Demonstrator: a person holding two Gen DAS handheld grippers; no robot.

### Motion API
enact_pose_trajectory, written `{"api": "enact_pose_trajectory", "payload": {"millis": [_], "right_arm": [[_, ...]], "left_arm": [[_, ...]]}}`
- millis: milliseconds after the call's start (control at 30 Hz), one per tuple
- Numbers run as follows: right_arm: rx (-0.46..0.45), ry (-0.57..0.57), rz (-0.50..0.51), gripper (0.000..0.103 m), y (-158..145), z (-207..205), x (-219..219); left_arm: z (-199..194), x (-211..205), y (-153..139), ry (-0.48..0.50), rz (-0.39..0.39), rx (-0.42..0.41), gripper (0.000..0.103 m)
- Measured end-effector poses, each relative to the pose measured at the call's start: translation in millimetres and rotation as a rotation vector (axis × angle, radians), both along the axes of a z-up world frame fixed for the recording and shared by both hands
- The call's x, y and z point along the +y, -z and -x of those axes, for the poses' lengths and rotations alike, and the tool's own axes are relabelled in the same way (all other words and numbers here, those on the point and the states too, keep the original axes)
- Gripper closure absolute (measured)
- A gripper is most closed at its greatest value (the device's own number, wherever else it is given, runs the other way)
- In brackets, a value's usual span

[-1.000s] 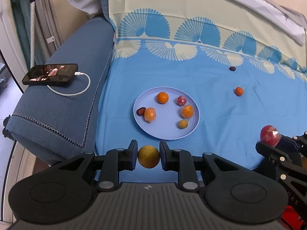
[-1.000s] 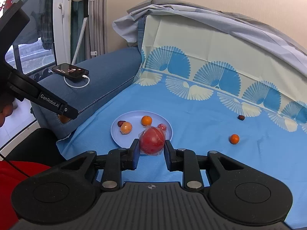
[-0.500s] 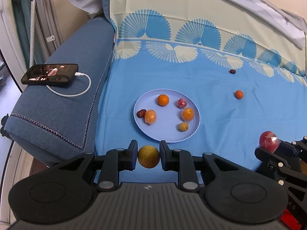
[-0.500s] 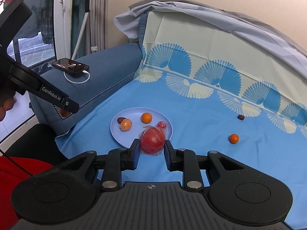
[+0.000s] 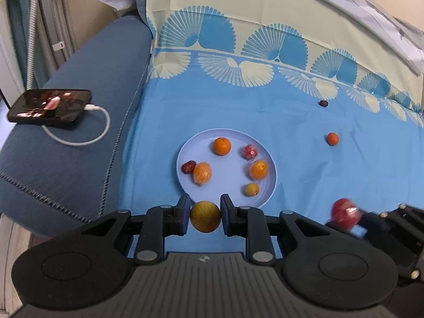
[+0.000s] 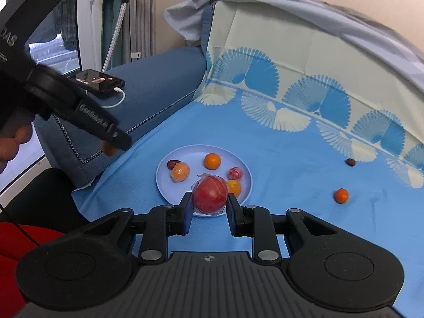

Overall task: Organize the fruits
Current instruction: 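Carry the yellow plum and bagged red plum to the plate and open both tools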

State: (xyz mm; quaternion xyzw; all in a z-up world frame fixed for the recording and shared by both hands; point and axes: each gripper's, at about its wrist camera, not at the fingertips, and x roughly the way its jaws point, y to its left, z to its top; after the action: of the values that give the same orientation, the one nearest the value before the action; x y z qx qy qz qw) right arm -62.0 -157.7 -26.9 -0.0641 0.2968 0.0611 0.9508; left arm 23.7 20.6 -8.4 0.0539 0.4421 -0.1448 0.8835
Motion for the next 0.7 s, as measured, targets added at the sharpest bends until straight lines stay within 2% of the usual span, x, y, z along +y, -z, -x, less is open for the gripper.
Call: {"api": "enact_pose_trajectory", "payload": {"millis": [267,700], "right_arm": [[0.059,-0.004,-0.002,0.075,22.2,-54.8,-1.1],[0.175,-0.027,-0.026,0.075,71.2,-130.5,-4.0]], "left_arm": [[-48.8,-19.4,21.8,0.014,0.007,0.049,0.076],[-118.6,-48.3,80.8,0.046,-0.047,0.143,0.076]]}}
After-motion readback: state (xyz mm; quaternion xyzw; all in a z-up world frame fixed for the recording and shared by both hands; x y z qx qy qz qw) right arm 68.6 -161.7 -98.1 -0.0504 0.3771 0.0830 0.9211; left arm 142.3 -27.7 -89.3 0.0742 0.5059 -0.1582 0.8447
